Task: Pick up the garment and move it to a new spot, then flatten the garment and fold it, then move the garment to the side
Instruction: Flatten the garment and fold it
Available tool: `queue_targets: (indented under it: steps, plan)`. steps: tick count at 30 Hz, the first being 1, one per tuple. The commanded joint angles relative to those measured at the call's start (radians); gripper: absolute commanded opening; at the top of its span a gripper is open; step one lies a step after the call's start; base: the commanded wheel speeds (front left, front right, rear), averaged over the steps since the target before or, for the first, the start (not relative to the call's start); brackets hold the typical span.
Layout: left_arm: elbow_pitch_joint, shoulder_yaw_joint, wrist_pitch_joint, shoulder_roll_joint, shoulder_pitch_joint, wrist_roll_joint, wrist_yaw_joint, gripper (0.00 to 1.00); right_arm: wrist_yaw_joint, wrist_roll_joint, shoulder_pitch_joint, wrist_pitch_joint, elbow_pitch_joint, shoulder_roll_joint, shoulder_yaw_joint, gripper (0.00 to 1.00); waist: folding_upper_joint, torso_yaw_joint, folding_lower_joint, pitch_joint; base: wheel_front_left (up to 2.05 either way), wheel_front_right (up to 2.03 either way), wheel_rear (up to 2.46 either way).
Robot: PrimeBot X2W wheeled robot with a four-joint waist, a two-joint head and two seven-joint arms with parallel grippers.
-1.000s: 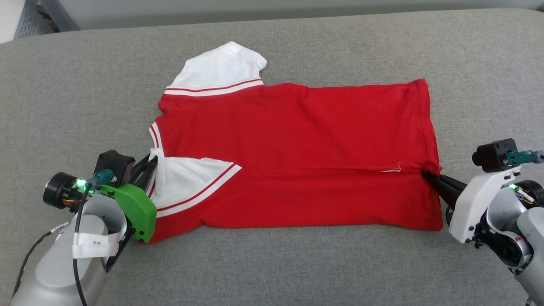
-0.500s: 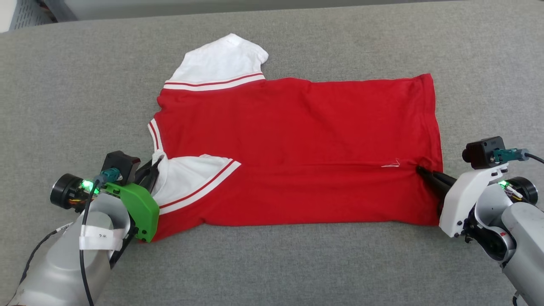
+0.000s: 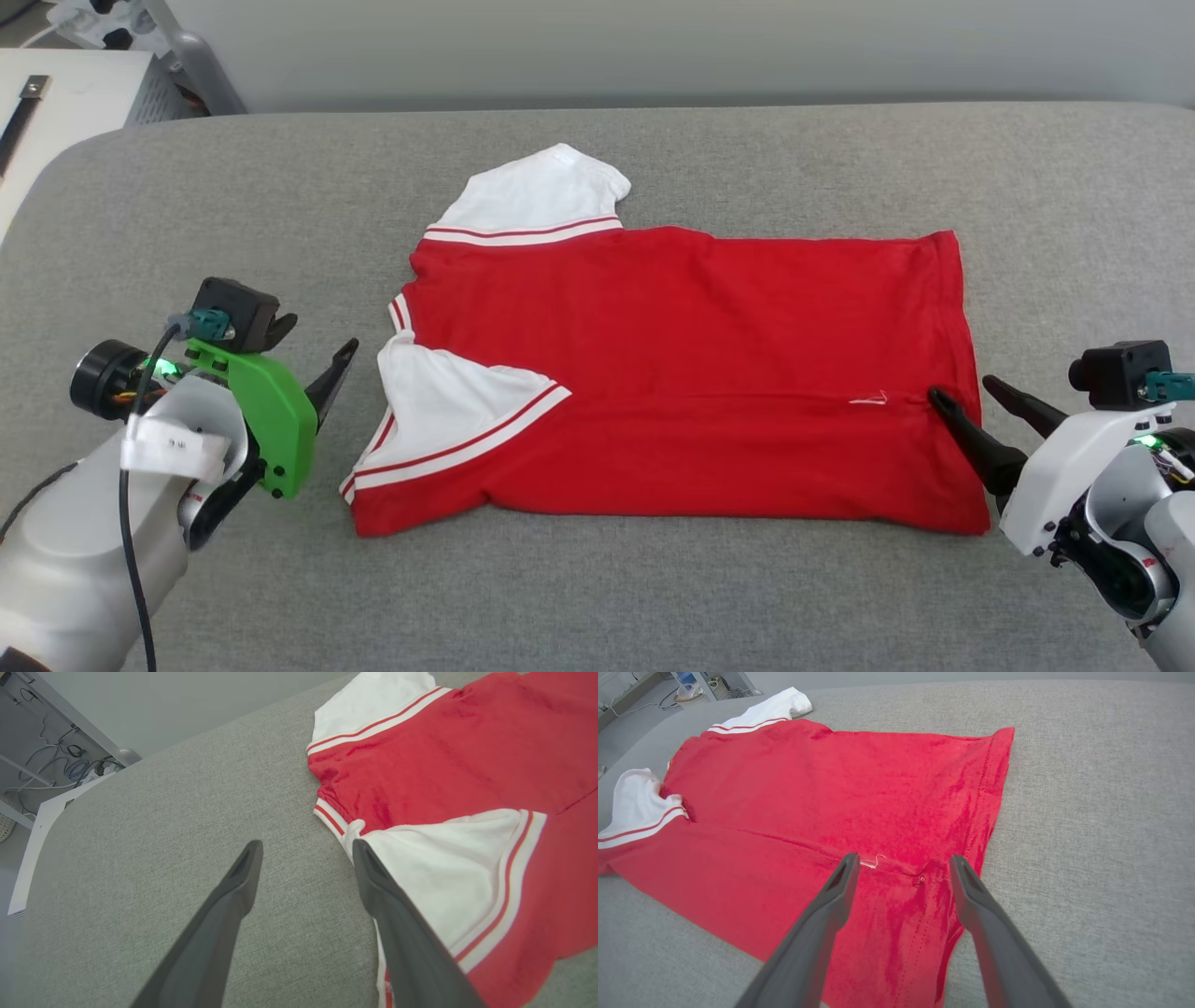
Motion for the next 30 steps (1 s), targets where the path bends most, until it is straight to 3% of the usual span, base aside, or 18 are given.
queue_targets:
  steps: [1, 8, 14, 19, 30]
  plan:
    - [-0.034, -0.022, 0.046, 0.022, -0.028, -0.039, -0.002, 1.0, -0.001, -0.005, 0.017, -0.001, -0.014, 0.001, -0.011, 1.0, 0.0, 0.019, 0.0, -0.025, 0.0, 0.0, 0.0]
    - [-0.214, -0.135, 0.387, 0.121, -0.093, -0.277, -0.002, 1.0, -0.001, -0.041, 0.054, 0.035, -0.068, 0.021, -0.07, 1.0, 0.0, 0.023, 0.0, -0.039, 0.0, 0.0, 0.0]
    - [-0.251, -0.206, 0.592, 0.133, -0.121, -0.371, -0.002, 1.0, -0.001, -0.069, 0.074, 0.069, -0.105, 0.045, -0.104, 1.0, 0.0, 0.009, 0.0, -0.032, 0.0, 0.0, 0.0]
    - [-0.215, -0.243, 0.655, 0.112, -0.128, -0.391, -0.002, 1.0, -0.001, -0.088, 0.075, 0.096, -0.133, 0.065, -0.122, 1.0, 0.0, -0.018, 0.0, -0.01, 0.0, 0.0, 0.0]
    - [-0.076, -0.294, 0.668, 0.074, -0.078, -0.419, -0.002, 1.0, -0.001, -0.109, 0.059, 0.12, -0.159, 0.089, -0.137, 1.0, 0.0, -0.075, 0.0, 0.052, 0.0, 0.0, 0.0]
